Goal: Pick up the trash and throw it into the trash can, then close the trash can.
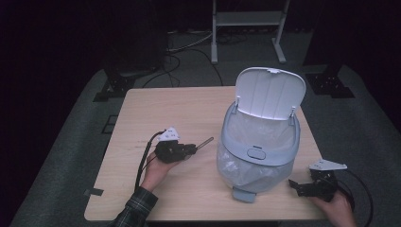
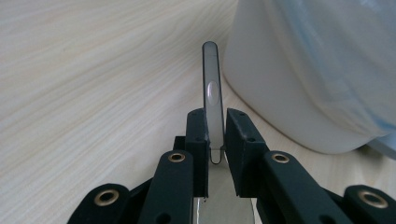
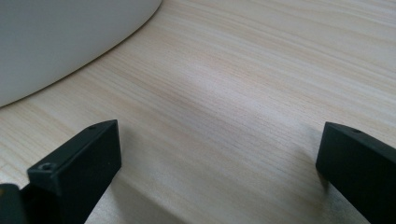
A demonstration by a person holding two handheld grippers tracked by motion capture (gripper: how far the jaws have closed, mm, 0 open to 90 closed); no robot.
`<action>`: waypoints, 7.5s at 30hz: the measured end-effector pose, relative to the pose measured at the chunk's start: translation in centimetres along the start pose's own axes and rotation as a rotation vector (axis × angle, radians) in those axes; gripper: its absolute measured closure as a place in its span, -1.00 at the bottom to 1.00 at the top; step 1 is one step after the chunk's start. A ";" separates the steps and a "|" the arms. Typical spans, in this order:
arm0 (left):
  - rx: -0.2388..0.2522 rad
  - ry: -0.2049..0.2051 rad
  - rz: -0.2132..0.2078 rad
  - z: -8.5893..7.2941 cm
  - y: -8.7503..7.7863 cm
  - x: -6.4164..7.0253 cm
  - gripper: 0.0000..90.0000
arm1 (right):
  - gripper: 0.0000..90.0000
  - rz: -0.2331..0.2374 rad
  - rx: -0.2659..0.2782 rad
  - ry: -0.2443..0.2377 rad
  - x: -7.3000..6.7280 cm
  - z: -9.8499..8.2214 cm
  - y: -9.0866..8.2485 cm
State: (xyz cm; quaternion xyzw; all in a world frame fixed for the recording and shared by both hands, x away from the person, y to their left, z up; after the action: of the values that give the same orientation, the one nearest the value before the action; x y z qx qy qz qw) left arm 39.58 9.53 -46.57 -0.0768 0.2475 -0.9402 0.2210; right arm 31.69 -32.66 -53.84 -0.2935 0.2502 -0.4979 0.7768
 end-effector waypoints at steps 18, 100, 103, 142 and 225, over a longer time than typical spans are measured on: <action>0.097 0.001 -0.044 1.8 -2.6 0.0 0.76 | -1.00 0.000 0.000 0.000 0.0 0.0 0.0; 0.374 0.227 -0.332 19.7 -5.7 7.2 0.76 | -1.00 0.000 0.000 0.000 0.0 0.0 0.0; 0.372 0.234 -0.341 20.3 -5.2 7.5 0.76 | -1.00 0.000 0.000 0.000 0.0 0.0 0.0; 0.353 0.236 -0.348 21.9 -1.7 8.0 1.00 | -1.00 0.000 0.000 0.000 0.0 0.0 0.0; 0.345 0.249 -0.327 24.5 -1.1 4.7 1.00 | -1.00 -0.001 0.001 0.000 0.0 0.0 0.0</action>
State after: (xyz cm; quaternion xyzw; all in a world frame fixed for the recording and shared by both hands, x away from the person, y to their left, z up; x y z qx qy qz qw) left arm 41.25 -2.32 -24.68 0.0395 0.0931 -0.9939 0.0438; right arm 31.69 -32.66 -53.84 -0.2934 0.2498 -0.4983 0.7767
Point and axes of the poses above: each handheld gripper's, and its own axes: y roughly forward along the jaws, z roughly out of its top, x roughly to its right, the point moved 7 cm from there along y, roughly forward along the jaws, and after that the axes turned 7 degrees about y, right-handed, at the moved point
